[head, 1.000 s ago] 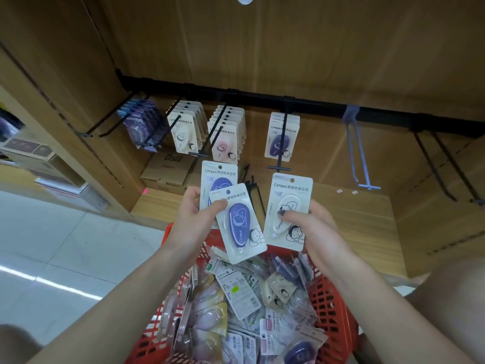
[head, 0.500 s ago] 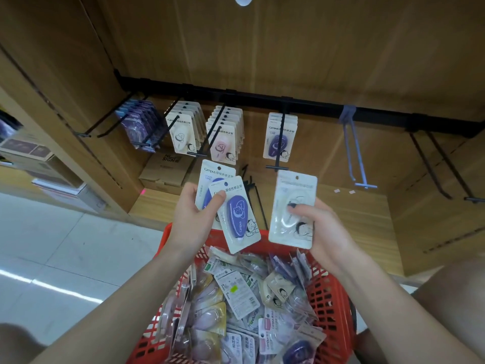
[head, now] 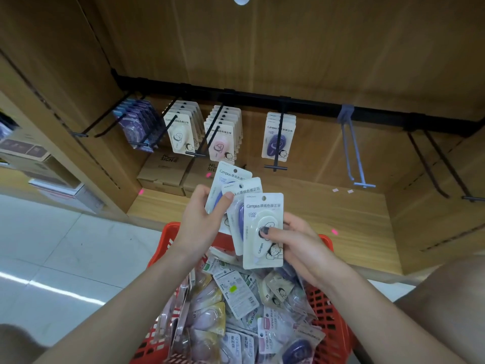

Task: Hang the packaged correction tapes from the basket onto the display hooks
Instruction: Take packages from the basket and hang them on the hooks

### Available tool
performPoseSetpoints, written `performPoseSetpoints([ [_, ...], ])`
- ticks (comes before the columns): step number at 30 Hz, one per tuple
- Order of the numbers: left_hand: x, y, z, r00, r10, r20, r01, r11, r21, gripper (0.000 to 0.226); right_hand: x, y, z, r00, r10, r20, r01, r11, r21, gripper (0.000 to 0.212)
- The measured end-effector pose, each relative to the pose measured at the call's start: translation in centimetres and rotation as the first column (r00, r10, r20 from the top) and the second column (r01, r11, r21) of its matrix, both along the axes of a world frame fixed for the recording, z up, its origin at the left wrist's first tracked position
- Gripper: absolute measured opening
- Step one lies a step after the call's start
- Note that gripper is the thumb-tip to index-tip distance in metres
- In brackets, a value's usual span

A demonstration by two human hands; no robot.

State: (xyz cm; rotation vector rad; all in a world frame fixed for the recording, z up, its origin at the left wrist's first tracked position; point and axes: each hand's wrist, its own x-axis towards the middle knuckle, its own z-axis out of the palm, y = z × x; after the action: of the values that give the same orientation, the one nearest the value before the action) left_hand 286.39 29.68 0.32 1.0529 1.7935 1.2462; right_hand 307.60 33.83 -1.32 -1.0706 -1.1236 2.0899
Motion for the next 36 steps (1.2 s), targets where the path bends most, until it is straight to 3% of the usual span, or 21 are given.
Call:
performPoseSetpoints([
  [13, 0.1, 0.0, 1.2, 0.997, 0.071, 0.017, -0.070, 0.997, -0.041, 0.022, 2.1, 0.6, -0.2, 0.962, -0.261, -0.077, 0.261, 0.965, -0.004, 0.039],
  [24, 0.3, 0.0, 1.2, 0.998, 0.063, -0.005, -0.064, 0.994, -0.088, 0.019, 0.8, 1.4, 0.4, 0.967, -0.253, -0.033, 0.254, 0.966, 0.049, 0.037],
  [28, 0.3, 0.0, 1.4, 0.996, 0.085, -0.018, -0.086, 0.992, -0.088, 0.018, 0.1, 1.9, 0.3, 0.945, -0.326, 0.008, 0.326, 0.945, 0.015, 0.035],
  [36, 0.6, 0.0, 1.3, 0.996, 0.088, -0.034, -0.091, 0.992, -0.088, 0.018, -2.4, 7.7, 1.1, 0.930, -0.355, 0.092, 0.357, 0.934, -0.010, 0.037],
])
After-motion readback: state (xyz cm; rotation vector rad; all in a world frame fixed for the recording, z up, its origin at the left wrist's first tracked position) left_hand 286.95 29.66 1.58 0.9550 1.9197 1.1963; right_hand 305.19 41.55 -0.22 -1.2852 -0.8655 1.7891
